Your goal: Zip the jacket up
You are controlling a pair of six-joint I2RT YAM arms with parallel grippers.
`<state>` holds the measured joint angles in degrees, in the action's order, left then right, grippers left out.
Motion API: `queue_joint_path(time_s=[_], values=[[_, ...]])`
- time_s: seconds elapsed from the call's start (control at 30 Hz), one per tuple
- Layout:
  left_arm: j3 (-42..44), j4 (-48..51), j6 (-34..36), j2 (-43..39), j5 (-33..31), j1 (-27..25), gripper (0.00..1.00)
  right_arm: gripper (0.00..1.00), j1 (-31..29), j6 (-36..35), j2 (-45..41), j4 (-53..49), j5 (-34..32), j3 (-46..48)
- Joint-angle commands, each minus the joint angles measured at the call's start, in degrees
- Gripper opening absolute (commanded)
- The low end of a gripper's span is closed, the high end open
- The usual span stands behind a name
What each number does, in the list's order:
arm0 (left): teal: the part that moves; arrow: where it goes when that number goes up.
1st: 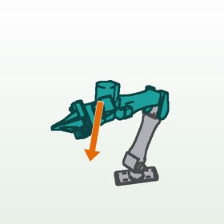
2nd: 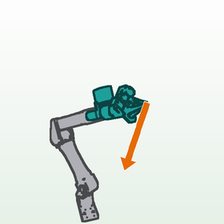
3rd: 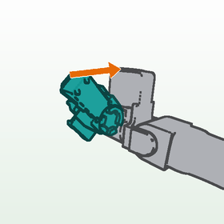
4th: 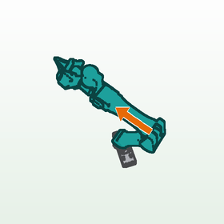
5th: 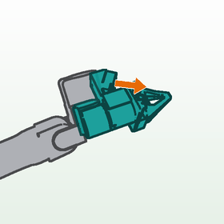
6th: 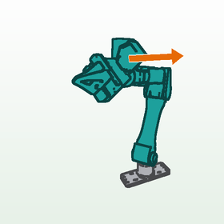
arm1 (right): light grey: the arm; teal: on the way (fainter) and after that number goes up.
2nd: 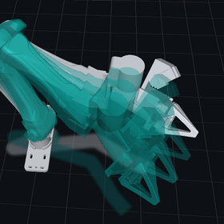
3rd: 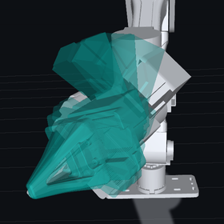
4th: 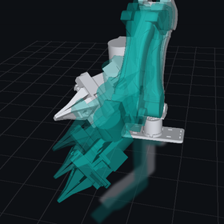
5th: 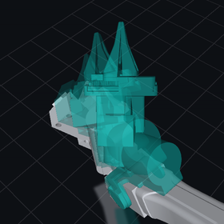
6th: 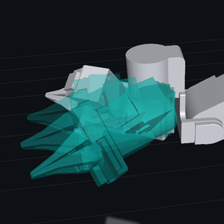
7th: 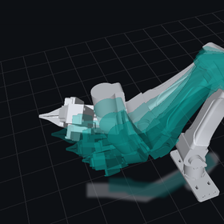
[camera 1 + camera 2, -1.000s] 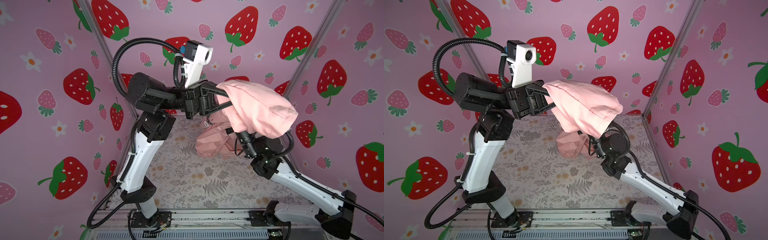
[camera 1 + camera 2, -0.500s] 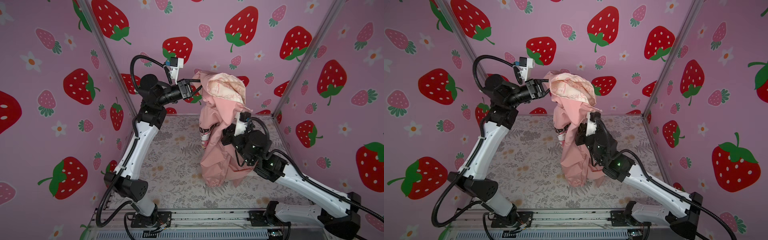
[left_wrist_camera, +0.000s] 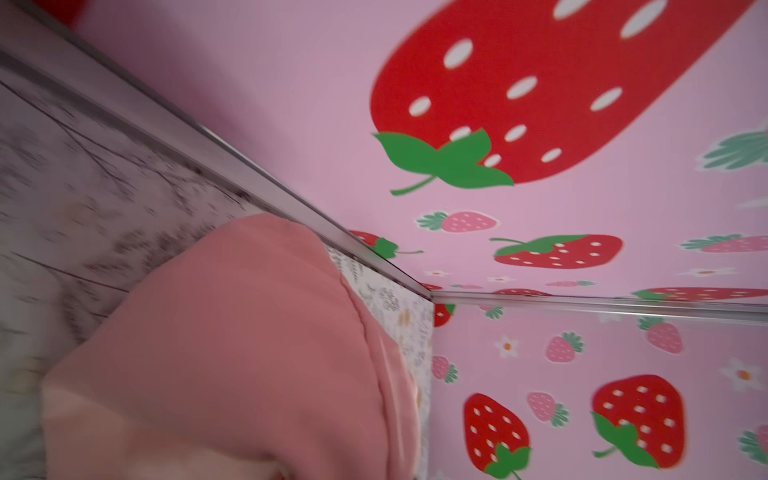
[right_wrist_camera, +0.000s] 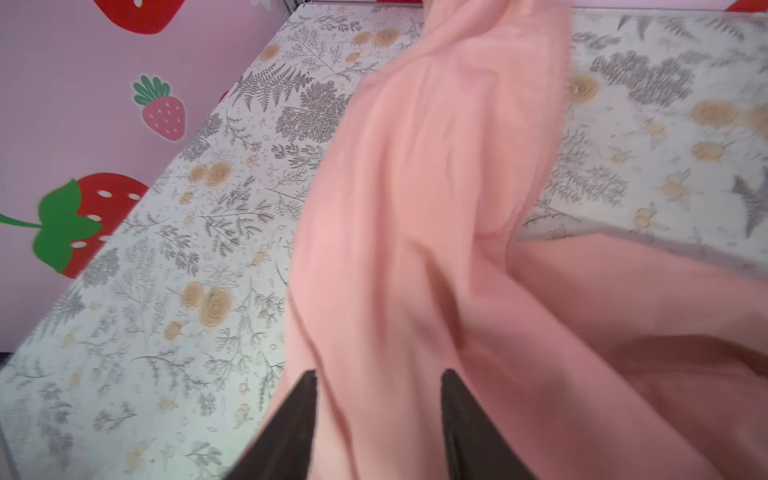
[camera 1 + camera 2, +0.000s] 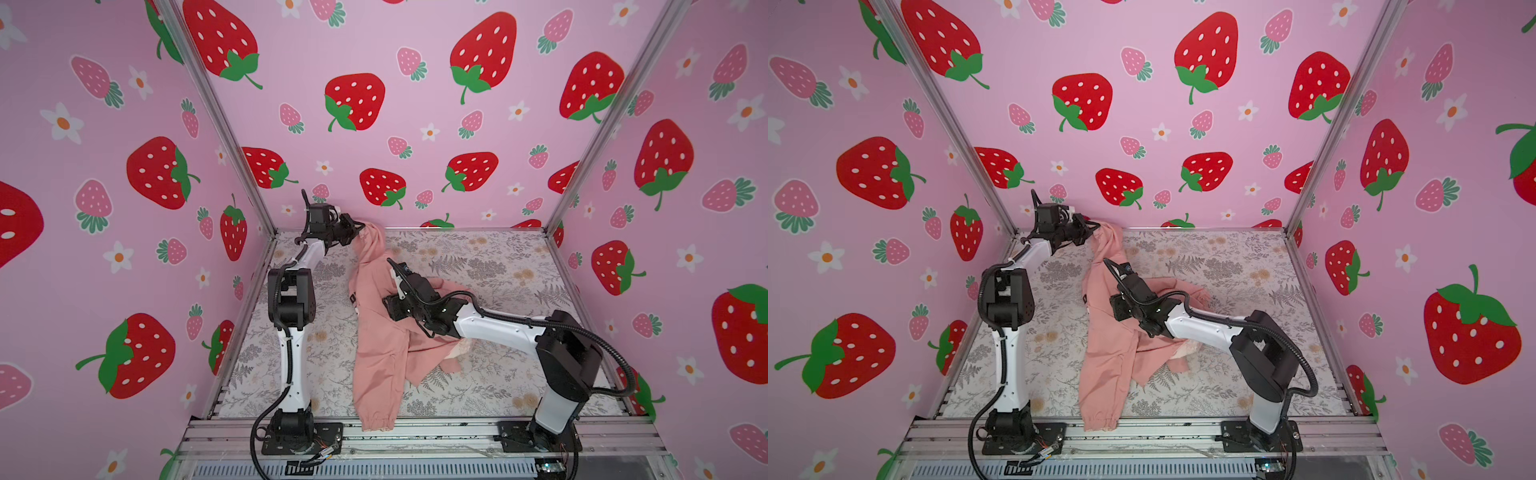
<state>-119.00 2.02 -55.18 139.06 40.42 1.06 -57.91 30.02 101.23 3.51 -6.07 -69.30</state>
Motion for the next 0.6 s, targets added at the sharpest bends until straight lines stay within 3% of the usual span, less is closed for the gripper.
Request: queue_joint_path(time_s=[0.0, 0.1, 0.23, 0.4, 0.57], values=[[-7.4, 3.5, 3.8, -2.9, -5.2, 1.0, 0.41, 0.70, 1.7, 0.2, -2.9, 0.9, 2.6, -1.1], [-8.1, 6.2, 5.8, -4.5, -7.0, 1.6, 0.59, 0.80, 5.4, 1.7, -6.3, 0.2, 2.9, 1.5], [-3.0, 9.7, 8.4, -11.4, -9.4, 1.1, 0.61, 0.81, 11.9, 5.0, -9.6, -2.4, 5.8, 3.6], [17.9, 17.3, 15.8, -30.2, -16.2, -3.0, 0.68, 0.76, 19.8, 8.3, -11.1, -7.6, 9.0, 6.9], [44.6, 16.6, 18.7, -47.3, -22.0, -7.3, 0.75, 0.85, 22.3, 7.5, -13.8, -8.1, 8.8, 13.0]])
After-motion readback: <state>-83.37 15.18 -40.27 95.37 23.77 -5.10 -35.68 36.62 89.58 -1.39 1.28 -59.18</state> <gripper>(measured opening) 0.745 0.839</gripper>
